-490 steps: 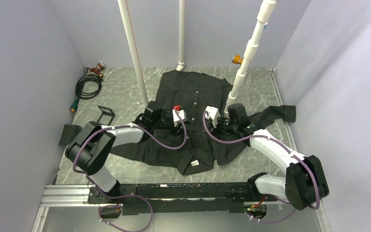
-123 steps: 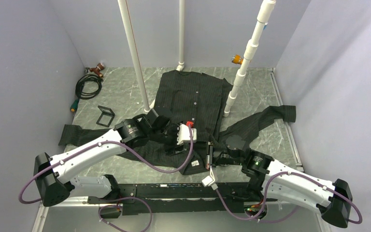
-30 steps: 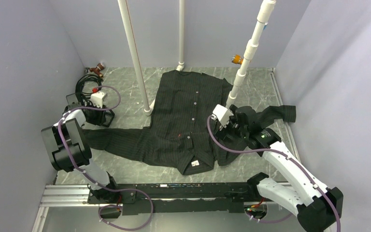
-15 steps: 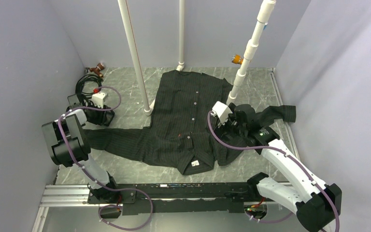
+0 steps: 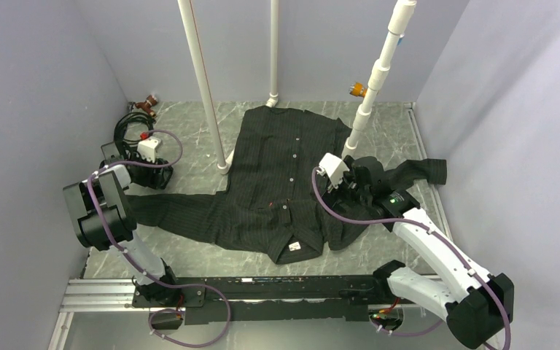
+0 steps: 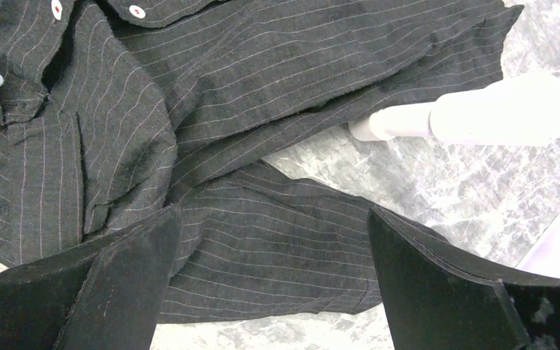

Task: Remove the brooch from the garment

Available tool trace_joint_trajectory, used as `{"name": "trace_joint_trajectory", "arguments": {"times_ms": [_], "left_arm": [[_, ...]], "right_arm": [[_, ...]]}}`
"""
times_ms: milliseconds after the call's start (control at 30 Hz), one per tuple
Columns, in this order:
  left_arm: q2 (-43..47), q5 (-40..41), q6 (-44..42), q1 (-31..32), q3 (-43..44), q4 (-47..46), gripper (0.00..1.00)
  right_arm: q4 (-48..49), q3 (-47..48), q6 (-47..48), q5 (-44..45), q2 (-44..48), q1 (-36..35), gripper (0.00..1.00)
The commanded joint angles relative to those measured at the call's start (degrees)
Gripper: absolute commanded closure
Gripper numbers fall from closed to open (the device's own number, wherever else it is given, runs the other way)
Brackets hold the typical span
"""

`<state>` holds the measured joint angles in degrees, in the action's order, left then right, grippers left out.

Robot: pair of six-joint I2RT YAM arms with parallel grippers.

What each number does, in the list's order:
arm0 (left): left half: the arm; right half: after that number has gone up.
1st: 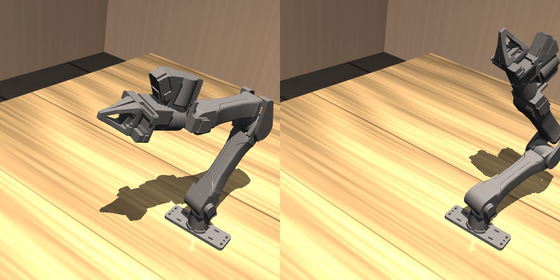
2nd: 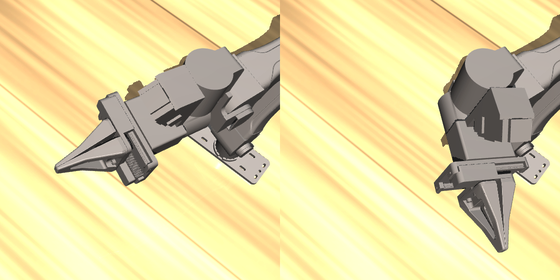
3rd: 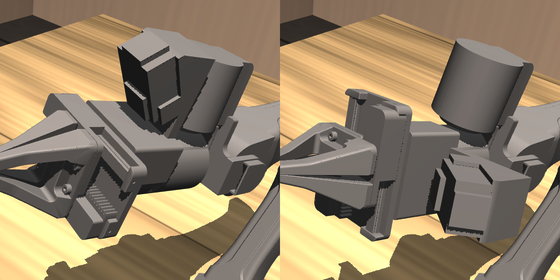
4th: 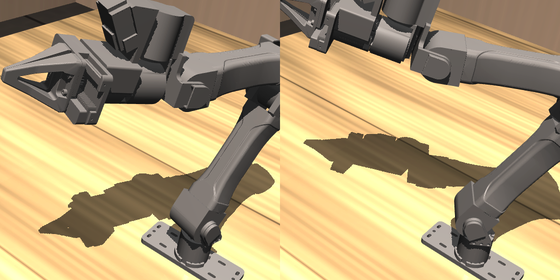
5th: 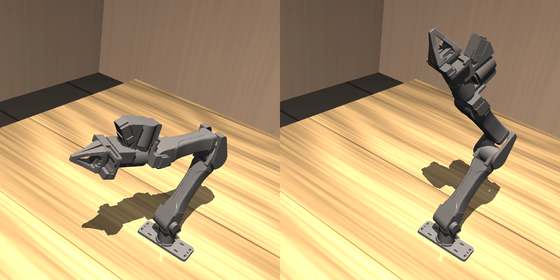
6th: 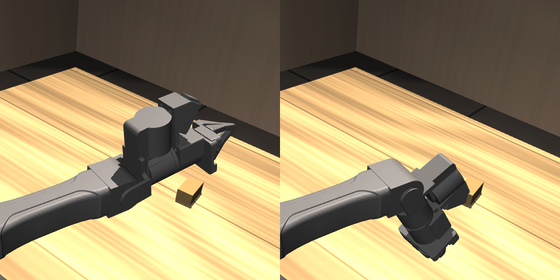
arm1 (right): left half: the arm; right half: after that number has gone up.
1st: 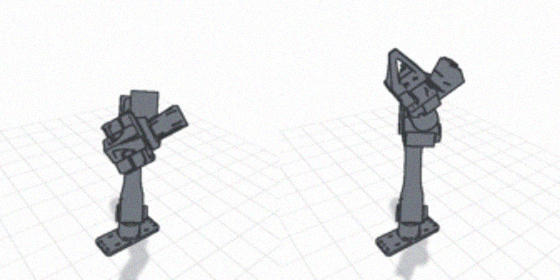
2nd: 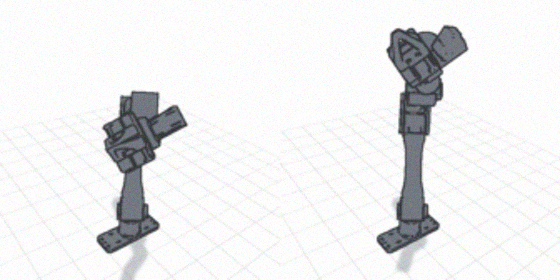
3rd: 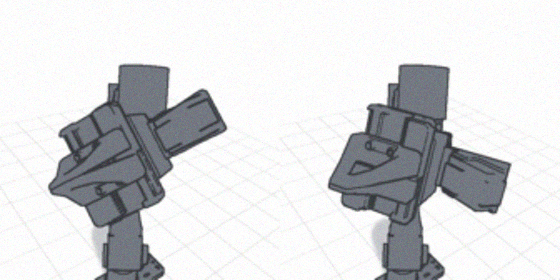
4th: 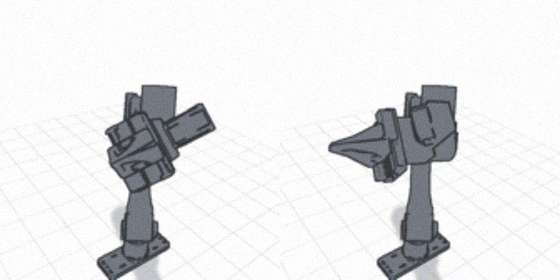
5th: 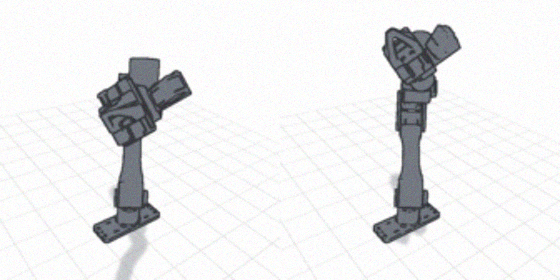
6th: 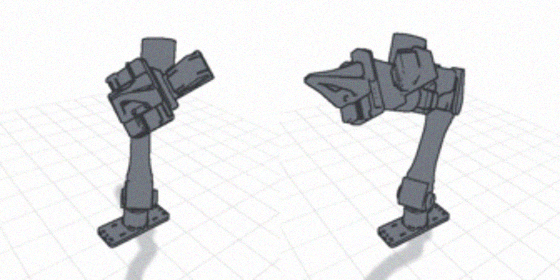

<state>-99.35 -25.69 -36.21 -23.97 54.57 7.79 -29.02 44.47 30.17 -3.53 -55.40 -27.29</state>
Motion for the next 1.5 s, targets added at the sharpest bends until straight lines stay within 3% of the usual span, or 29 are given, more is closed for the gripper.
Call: {"name": "trace_joint_trajectory", "arguments": {"times_ms": [0,267,533,833,933,1033,1267,1467], "left_arm": [[0.91,-1.51,-0.02,-0.20,-0.13,0.15,0.28],[7.66,-2.91,1.63,-0.20,-2.75,1.09,0.22],[12.92,-3.99,1.33,-0.25,-3.16,5.74,0.26],[24.34,-13.78,-11.76,1.51,-6.67,20.85,0.31],[28.90,-14.50,-16.28,5.87,-8.47,25.80,0.31],[33.36,-12.30,-17.71,14.66,-10.92,27.43,0.29],[38.35,-8.02,-12.97,37.43,-13.42,23.43,0.24],[34.27,-4.95,-10.20,46.28,-10.09,21.64,0.25]], "right_arm": [[1.97,1.67,-1.02,-1.25,-0.08,0.04,0.00],[0.83,1.94,-0.61,-2.54,-0.56,0.11,0.00],[0.27,2.52,-0.31,-3.07,-1.14,0.13,0.00],[-4.93,3.96,1.24,-3.84,-3.07,1.15,0.00],[-7.91,4.48,2.82,-5.28,-4.23,4.04,0.00],[-9.88,3.91,5.42,-7.66,-4.67,9.07,0.02],[-12.03,4.96,11.65,-18.29,-7.20,30.51,0.05],[-11.53,16.05,2.38,-28.74,-19.04,44.57,0.18]]}}
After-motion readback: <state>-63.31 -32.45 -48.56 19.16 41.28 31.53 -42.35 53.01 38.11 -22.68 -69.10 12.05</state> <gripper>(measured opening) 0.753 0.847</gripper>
